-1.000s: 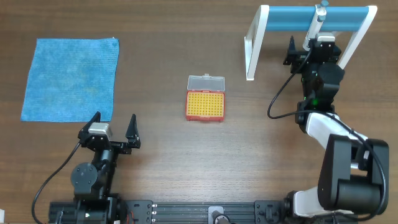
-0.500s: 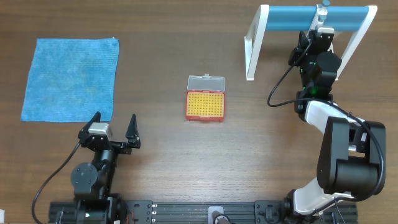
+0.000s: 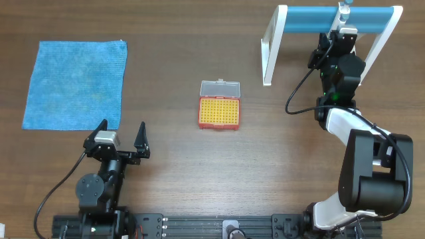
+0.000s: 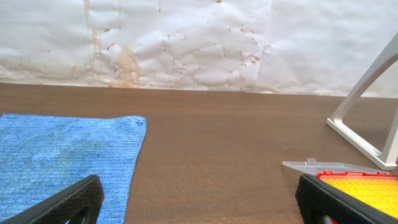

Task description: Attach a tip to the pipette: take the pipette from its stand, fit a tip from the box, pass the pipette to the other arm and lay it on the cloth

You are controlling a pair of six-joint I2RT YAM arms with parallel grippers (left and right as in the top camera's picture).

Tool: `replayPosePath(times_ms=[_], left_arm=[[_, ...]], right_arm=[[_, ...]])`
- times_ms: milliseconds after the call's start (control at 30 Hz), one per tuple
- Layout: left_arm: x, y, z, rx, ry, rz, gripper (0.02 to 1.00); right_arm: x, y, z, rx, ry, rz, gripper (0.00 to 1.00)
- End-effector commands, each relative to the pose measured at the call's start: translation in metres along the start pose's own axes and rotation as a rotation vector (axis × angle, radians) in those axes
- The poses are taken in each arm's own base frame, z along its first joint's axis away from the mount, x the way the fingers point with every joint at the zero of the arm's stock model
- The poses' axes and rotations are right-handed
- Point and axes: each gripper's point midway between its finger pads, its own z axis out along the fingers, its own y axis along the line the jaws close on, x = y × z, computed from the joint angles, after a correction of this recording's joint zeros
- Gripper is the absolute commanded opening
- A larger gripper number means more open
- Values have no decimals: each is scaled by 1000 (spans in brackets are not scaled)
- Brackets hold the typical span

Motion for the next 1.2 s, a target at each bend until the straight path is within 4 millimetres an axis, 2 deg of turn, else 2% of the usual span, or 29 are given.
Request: replayPosePath(times_ms=[33,133,233,267,333,367,433,500,533,633,700,767,833,900,1067,1200], left_arm=[[2,1,0,-4,3,-6,998],[2,1,0,-4,3,-6,996],[2,1,0,-4,3,-6,996],[2,1,0,-4,3,-6,996],[2,1,0,-4,3,-6,996],[2,1,0,-4,3,-6,998],[2,1,0,-4,3,-6,996],[2,1,0,-5,3,-6,998],[2,1,0,-4,3,-6,998],[2,1,0,-4,3,-6,996],[2,1,0,-4,3,-5,996],[2,1,0,-4,3,-5,998],[2,1,0,-4,3,-6,996],[2,1,0,-4,3,-6,998],[2,1,0,-4,3,-5,998],[2,1,0,-4,3,-6,998]], right_arm=[[-27,6,-3,-15,-61,-2,82],[-43,10,-12,-22,-95,-6,84],[-43,19,-30,-38,-96,-7,82],[-38,25,-38,-48,-89,-8,80],[-30,50,-58,-104,-80,-11,80],[-30,70,-68,-150,-84,-15,80],[-32,142,-101,-398,-106,-30,82],[-42,197,-136,-599,-216,-42,80],[-43,216,-154,-661,-265,-41,73],[-22,264,-196,-824,-252,-37,80],[-28,296,-231,-939,-305,-23,80],[-26,298,-233,-934,-302,-18,82],[-26,294,-225,-880,-300,-9,80],[-20,298,-219,-880,-305,-7,80],[6,329,-176,-881,-275,-13,77],[17,332,-161,-849,-251,-14,80]])
